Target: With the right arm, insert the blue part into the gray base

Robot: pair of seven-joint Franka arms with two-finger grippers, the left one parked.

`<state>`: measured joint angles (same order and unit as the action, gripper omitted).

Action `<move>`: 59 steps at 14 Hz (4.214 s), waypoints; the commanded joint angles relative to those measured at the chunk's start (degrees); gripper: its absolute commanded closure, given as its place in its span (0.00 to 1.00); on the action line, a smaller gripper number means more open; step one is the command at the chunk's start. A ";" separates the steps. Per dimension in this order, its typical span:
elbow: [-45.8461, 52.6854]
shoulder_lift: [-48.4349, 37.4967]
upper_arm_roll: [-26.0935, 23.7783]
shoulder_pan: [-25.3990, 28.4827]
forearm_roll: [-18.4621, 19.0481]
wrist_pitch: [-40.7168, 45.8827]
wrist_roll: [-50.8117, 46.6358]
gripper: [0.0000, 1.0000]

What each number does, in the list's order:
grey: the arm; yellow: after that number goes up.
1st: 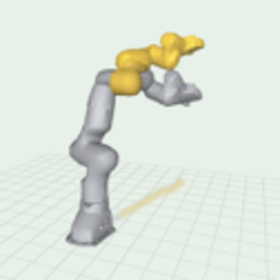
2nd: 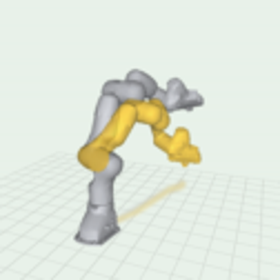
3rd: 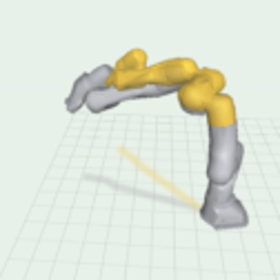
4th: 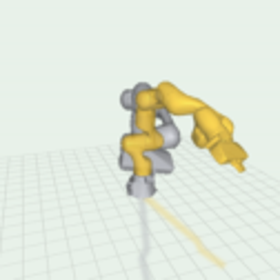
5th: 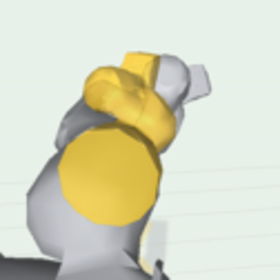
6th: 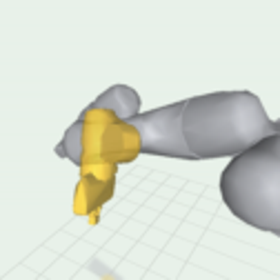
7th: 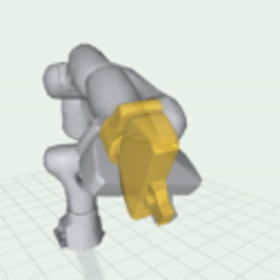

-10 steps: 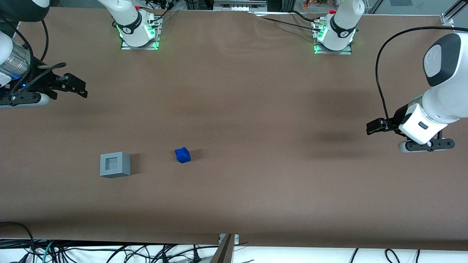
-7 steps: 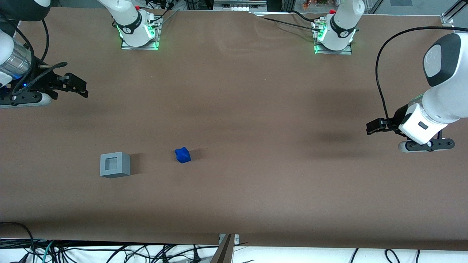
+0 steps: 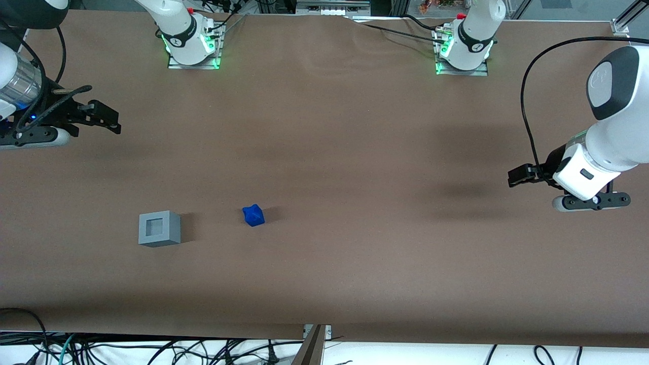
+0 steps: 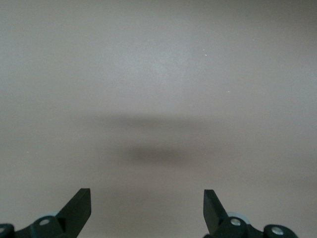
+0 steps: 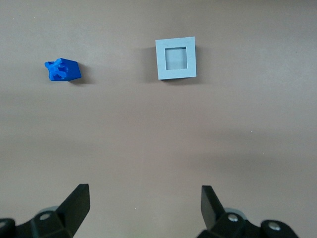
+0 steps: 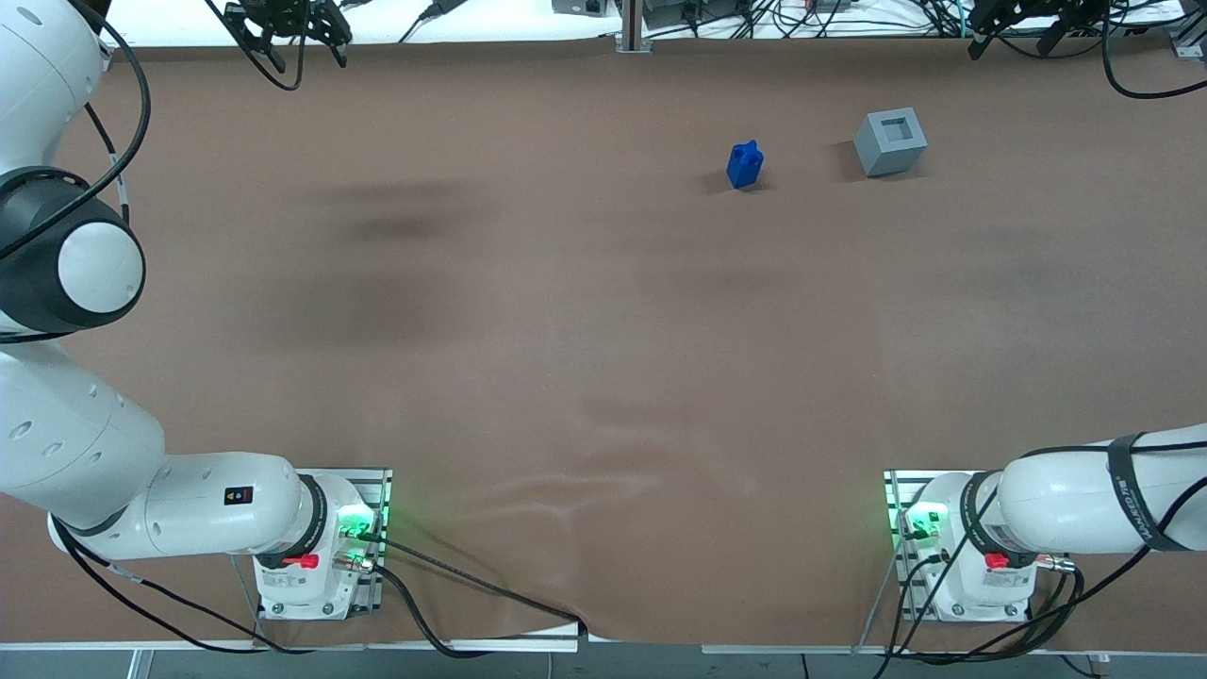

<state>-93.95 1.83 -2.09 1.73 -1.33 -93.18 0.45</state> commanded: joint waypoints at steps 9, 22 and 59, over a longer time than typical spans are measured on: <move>0.87 -0.24 -0.90 -0.77 0.63 0.89 0.95 0.01; 0.17 3.70 -3.00 2.29 -0.16 -3.22 -0.10 0.01; 6.50 27.53 4.96 6.44 0.81 -26.00 9.97 0.80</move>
<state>-86.19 31.19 -0.31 8.72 -0.25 -120.07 4.31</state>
